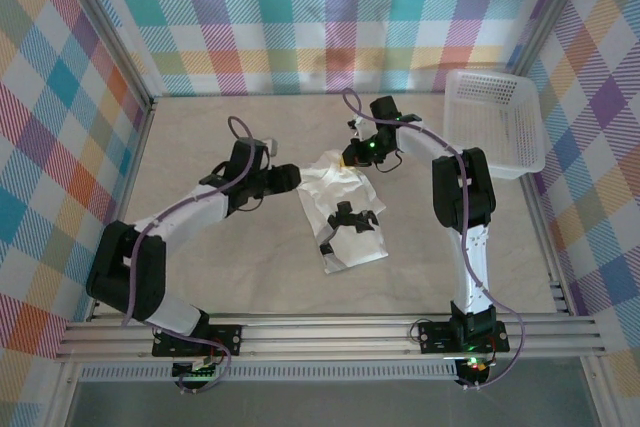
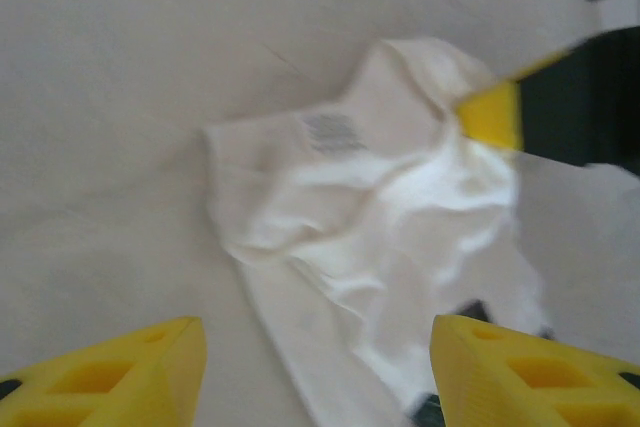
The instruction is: Fold the inside-out t-shirt
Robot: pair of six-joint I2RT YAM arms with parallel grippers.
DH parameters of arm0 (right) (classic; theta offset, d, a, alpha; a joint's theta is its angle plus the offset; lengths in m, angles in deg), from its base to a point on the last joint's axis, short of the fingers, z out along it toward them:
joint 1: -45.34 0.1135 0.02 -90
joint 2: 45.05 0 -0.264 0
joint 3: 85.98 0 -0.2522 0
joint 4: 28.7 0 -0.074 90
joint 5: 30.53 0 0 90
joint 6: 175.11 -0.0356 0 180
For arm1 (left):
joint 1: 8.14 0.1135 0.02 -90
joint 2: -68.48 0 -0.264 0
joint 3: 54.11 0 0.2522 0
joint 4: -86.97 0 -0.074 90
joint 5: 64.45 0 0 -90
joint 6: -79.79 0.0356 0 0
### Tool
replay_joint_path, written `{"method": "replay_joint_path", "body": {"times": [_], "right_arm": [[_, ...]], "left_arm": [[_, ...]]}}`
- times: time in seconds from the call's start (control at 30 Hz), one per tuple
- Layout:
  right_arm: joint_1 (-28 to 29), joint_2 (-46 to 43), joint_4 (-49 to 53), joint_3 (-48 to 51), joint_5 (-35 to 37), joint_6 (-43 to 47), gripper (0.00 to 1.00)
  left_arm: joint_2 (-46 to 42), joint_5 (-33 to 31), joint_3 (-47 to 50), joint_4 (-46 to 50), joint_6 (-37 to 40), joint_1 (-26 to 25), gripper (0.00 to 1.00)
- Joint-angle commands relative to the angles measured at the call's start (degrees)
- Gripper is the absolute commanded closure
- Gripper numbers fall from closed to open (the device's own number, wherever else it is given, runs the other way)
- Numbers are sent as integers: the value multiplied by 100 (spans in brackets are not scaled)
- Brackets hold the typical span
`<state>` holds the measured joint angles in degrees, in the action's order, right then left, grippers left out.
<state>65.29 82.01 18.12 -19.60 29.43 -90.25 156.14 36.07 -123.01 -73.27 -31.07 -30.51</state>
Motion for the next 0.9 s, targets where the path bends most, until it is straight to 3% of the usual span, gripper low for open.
{"method": "replay_joint_path", "body": {"times": [0.0,0.3,0.6,0.87], "right_arm": [[18,33,110,-164,-239,110,100],[18,109,311,-315,-219,211,100],[16,168,361,-324,-270,233,100],[10,138,394,-306,-243,236,100]], "left_arm": [[603,-63,-275,312,1105,136,39],[1782,724,-595,-779,1742,128,38],[2636,738,-1388,-898,1731,-155,38],[3160,862,-1681,-577,1598,-258,60]]}}
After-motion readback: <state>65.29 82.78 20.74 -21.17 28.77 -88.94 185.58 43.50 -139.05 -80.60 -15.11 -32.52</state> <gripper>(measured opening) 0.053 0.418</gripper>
